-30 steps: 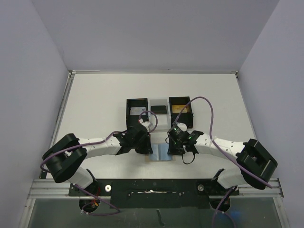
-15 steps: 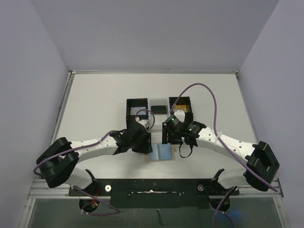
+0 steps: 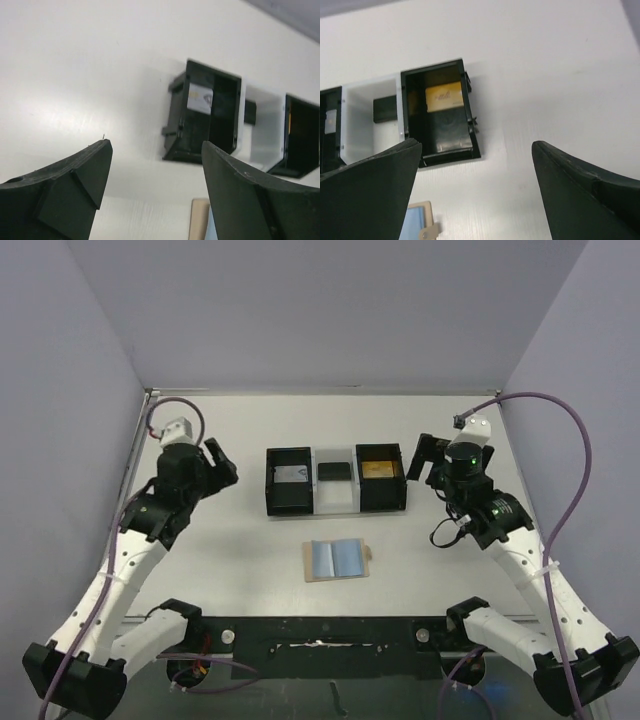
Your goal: Take the credit cards out of the card holder
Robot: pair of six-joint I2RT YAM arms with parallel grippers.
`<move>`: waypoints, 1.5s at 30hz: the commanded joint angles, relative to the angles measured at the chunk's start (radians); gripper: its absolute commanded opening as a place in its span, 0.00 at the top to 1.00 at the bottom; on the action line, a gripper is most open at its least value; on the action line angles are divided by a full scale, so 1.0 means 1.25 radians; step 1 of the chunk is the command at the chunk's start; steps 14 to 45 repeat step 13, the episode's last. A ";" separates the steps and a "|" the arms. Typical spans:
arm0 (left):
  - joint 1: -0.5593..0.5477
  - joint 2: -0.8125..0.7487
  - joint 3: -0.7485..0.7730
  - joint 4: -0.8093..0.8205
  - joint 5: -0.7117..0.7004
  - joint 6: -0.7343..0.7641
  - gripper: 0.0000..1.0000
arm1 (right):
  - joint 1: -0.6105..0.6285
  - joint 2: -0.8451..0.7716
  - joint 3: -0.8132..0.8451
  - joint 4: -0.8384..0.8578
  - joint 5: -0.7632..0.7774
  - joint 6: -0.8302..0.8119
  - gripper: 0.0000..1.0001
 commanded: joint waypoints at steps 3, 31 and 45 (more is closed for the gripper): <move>0.035 -0.088 0.174 -0.103 -0.245 0.046 0.28 | -0.001 -0.063 0.101 0.098 0.077 -0.165 0.02; 0.033 -0.103 0.241 -0.116 -0.293 0.084 0.27 | -0.001 -0.121 0.112 0.128 0.051 -0.154 0.03; 0.033 -0.103 0.241 -0.116 -0.293 0.084 0.27 | -0.001 -0.121 0.112 0.128 0.051 -0.154 0.03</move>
